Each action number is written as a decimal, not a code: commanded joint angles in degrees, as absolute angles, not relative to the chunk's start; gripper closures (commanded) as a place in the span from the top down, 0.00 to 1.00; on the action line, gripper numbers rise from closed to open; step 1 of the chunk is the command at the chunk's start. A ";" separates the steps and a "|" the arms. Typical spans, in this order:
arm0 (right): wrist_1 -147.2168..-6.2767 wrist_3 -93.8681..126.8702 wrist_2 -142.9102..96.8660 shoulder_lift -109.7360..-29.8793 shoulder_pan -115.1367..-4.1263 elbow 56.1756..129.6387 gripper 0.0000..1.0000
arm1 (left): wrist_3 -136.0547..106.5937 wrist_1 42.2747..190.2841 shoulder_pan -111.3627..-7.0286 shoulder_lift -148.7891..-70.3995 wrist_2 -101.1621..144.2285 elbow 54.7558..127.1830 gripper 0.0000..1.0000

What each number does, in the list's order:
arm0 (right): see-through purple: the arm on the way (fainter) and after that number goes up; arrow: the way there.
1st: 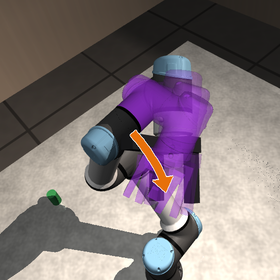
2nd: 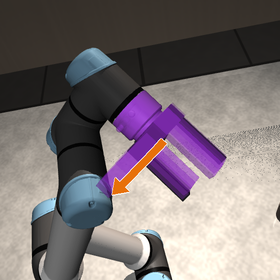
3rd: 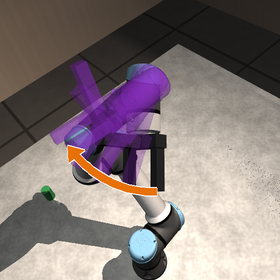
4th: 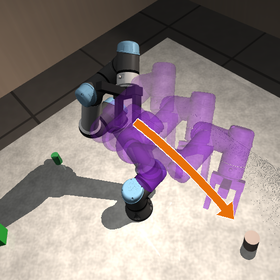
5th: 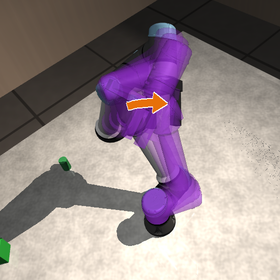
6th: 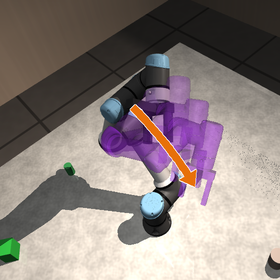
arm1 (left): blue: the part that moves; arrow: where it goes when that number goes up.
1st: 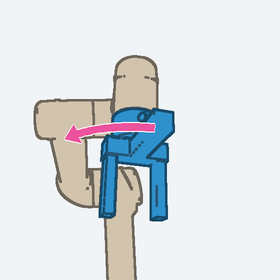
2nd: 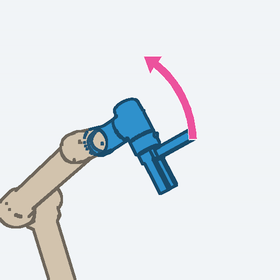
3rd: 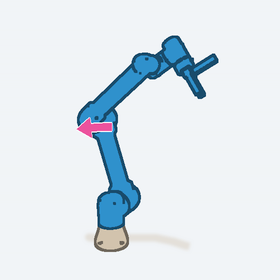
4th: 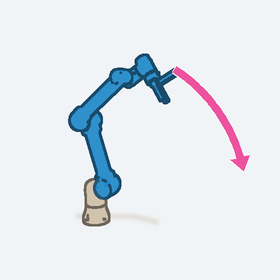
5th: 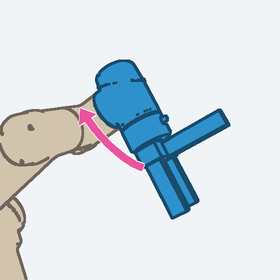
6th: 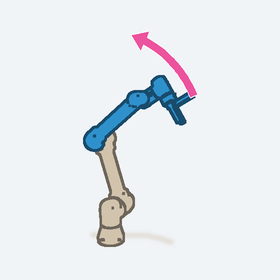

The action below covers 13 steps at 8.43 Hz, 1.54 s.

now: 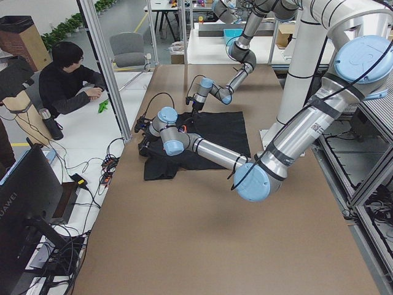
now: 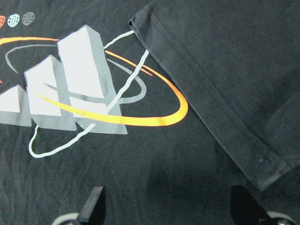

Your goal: Fold clothes

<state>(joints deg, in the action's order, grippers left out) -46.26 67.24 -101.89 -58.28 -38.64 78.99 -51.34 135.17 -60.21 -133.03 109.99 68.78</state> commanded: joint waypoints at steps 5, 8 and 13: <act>-52.65 67.24 -108.81 -60.47 -46.57 89.56 0.94 | -53.27 137.62 -59.68 -128.34 111.96 68.55 0.95; -52.12 67.24 -109.69 -60.38 -47.72 89.56 0.94 | -49.07 142.21 -59.41 -125.77 111.27 65.06 0.95; -52.03 67.32 -109.51 -60.64 -47.72 89.56 0.94 | -46.14 148.16 -58.10 -134.47 105.58 51.53 0.95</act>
